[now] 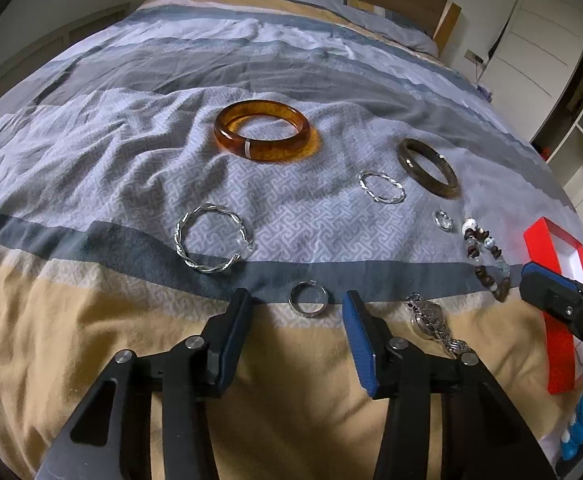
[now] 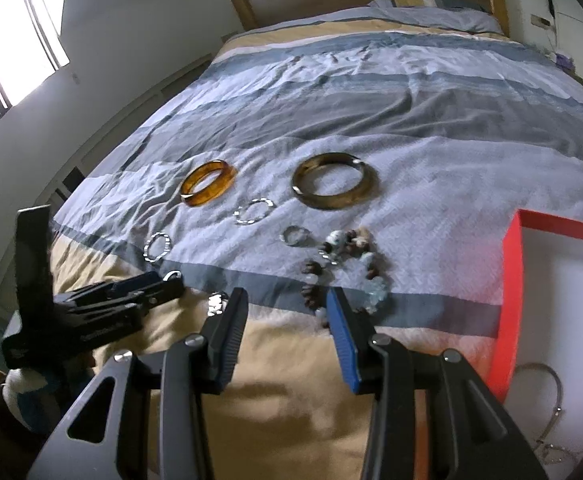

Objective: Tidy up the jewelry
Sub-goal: 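Grasp the small silver ring with the left tool while the right tool grasps the watch, then carry the ring and watch into the white box with both tools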

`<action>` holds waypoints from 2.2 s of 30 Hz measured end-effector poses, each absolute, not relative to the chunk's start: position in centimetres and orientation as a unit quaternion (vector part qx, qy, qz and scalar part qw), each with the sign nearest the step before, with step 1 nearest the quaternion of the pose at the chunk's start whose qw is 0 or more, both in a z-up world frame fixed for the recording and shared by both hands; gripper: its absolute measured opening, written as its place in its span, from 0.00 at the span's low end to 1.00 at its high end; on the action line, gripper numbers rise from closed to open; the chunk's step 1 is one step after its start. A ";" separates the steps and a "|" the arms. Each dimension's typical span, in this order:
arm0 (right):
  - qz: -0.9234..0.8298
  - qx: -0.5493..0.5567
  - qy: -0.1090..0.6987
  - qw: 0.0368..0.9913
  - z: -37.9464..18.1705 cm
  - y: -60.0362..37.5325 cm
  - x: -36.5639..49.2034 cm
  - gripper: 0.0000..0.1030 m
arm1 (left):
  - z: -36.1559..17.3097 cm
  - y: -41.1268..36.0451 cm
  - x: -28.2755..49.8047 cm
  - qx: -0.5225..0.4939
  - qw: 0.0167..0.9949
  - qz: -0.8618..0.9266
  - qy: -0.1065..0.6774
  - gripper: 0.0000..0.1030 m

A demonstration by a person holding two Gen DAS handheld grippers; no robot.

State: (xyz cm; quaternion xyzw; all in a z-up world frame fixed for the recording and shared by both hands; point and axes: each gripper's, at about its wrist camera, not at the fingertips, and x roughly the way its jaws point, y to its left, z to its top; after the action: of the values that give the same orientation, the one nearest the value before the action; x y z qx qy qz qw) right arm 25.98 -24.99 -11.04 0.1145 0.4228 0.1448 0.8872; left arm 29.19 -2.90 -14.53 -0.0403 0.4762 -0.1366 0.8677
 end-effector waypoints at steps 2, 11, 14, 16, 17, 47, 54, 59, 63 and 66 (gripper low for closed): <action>0.159 0.117 0.423 0.884 -11.1 -24.3 26.0 0.38 | -14.7 -2.8 29.3 -0.043 0.868 -0.137 0.476 0.39; 0.214 0.088 0.443 0.866 -12.7 -19.8 26.6 0.37 | -15.1 -2.9 29.5 -0.040 0.867 -0.150 0.473 0.21; 0.219 0.067 0.453 0.861 -13.5 -18.9 26.8 0.37 | -15.3 -2.9 29.5 -0.041 0.867 -0.153 0.473 0.21; 0.218 0.059 0.460 0.859 -14.0 -18.6 27.0 0.37 | -15.4 -2.9 29.6 -0.040 0.867 -0.153 0.472 0.20; 0.217 0.054 0.463 0.857 -14.4 -18.5 27.2 0.36 | -15.4 -2.8 29.6 -0.040 0.867 -0.154 0.472 0.20; 0.188 0.088 0.388 0.898 -6.0 -22.6 19.2 0.19 | -6.3 -5.1 22.5 -0.030 0.884 -0.201 0.420 0.19; 0.148 0.099 0.362 0.915 -3.8 -27.3 15.8 0.19 | -3.2 -10.2 20.2 -0.017 0.879 -0.253 0.403 0.19; 0.092 0.098 0.361 0.923 -3.6 -33.2 14.3 0.19 | -2.8 -16.4 20.1 -0.007 0.864 -0.300 0.405 0.19; 0.037 0.100 0.374 0.921 -4.8 -38.8 14.6 0.20 | -3.6 -21.5 21.1 0.000 0.848 -0.332 0.413 0.19; 0.003 0.107 0.389 0.915 -6.4 -42.0 15.3 0.20 | -5.0 -25.4 22.1 0.003 0.833 -0.351 0.428 0.19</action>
State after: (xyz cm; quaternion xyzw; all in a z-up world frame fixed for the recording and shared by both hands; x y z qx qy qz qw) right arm 15.34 -42.05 -6.40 0.1070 0.3886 0.0026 0.9152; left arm 22.13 -25.43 -4.99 0.0035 0.4277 -0.3505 0.8332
